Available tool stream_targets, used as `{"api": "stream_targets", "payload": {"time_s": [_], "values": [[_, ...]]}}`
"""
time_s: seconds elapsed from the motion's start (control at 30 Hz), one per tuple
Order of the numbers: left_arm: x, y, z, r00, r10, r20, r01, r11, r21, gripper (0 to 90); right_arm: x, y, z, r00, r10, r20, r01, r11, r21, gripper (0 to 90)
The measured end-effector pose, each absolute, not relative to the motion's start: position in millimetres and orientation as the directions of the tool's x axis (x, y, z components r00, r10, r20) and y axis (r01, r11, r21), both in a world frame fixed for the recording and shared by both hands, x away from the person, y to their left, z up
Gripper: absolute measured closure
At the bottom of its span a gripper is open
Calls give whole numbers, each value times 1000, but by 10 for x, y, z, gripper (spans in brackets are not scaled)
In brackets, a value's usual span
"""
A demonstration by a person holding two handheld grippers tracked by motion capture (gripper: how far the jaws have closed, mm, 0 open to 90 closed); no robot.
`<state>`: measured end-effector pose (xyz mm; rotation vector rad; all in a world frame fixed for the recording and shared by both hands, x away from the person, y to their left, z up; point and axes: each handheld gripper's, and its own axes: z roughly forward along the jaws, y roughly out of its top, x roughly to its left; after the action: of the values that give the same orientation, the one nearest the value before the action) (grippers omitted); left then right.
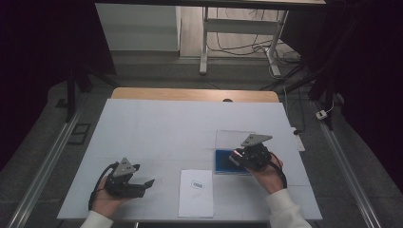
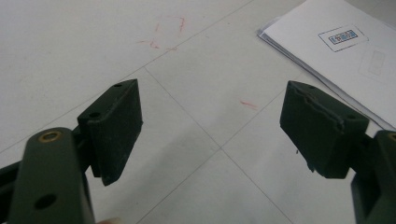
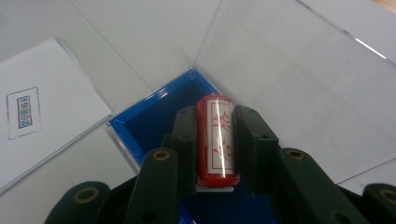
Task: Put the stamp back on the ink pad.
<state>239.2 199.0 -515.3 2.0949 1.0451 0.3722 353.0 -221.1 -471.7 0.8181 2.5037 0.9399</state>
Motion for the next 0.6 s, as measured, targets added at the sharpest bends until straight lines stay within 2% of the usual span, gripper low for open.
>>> {"api": "stream_targets", "payload": {"time_s": [0.27,0.4,0.6], "values": [[2387,1985,-5158,623,779,-70,560,-382,735,211,3543,-2171,-4781,-777,614,-139,383,635,670,687],[2382,1980,-5158,622,780,-70,561,-382,734,210,3529,-2180,-4766,-764,634,-122,388,601,699,532],[2378,1986,-5156,621,780,-76,562,-375,737,209,3463,-2252,-4667,-762,640,-95,345,526,778,417]]}}
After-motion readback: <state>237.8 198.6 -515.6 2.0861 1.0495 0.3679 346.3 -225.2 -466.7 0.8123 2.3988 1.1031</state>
